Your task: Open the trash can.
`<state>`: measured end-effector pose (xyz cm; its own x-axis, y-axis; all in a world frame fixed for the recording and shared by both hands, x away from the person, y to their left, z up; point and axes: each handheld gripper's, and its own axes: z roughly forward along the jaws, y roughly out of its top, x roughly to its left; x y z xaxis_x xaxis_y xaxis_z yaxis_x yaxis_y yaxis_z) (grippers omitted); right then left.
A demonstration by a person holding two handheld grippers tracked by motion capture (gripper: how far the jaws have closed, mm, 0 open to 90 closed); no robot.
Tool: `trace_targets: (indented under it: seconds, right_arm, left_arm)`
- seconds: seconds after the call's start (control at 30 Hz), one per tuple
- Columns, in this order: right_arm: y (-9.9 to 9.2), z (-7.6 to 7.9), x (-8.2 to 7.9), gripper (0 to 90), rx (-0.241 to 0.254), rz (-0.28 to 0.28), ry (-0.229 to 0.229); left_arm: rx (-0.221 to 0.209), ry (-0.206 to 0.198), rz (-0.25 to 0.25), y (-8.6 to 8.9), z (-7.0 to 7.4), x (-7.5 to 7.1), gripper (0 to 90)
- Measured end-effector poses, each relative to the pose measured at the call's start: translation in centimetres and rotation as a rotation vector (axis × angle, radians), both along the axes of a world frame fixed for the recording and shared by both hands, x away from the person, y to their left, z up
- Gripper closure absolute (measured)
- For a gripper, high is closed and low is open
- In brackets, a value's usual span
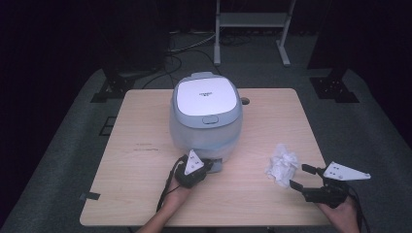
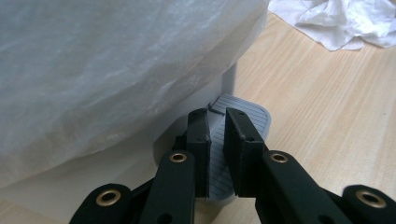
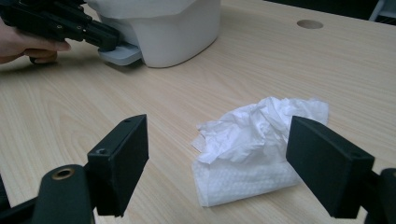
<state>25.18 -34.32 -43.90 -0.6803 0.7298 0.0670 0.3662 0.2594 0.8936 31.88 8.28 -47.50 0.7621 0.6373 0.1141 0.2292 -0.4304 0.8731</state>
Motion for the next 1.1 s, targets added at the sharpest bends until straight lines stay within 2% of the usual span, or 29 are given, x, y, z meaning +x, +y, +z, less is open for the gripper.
trace_targets:
  seconds: [0.1, 0.17, 0.3, 0.43, 0.57, 0.63, 0.7, 0.93, 1.1]
  right_arm:
    - [0.1, -0.1, 0.1, 20.0, -0.004, 0.006, 0.002]
    - [0.2, -0.1, 0.1, 20.0, -0.009, 0.008, 0.008]
    - [0.4, -0.2, 0.2, 19.9, -0.016, 0.013, 0.009]
    - [0.5, -0.2, 0.3, 19.9, -0.018, 0.008, 0.014]
    - [0.6, -0.3, 0.4, 20.0, -0.029, 0.008, 0.015]
    - [0.6, -0.4, 0.5, 20.1, -0.038, 0.008, 0.025]
    - [0.6, -0.5, 0.8, 20.3, -0.05, 0.01, 0.028]
    - [0.4, 0.0, 2.3, 20.3, -0.063, 0.005, 0.029]
    - [0.9, 0.5, 3.5, 20.3, -0.126, 0.021, 0.035]
  left_arm:
    - [-0.005, -0.022, 0.016, -0.1, -0.3, -0.1, 79.8]
    - [0.007, -0.034, 0.018, -0.2, -0.3, -0.3, 79.9]
    - [0.04, -0.033, 0.015, -0.5, -0.2, -0.3, 82.5]
    - [0.033, -0.012, 0.01, -0.5, -0.1, -0.1, 82.5]
    - [0.067, -0.019, 0.005, -0.7, -0.1, -0.2, 84.3]
    - [0.065, -0.022, 0.003, -0.7, -0.2, -0.2, 84.3]
    - [0.059, -0.017, 0.0, -0.6, -0.2, -0.1, 84.2]
    - [0.088, -0.002, 0.001, -0.8, -0.2, 0.0, 84.2]
    - [0.12, 0.003, -0.001, -1.0, -0.5, 0.0, 84.3]
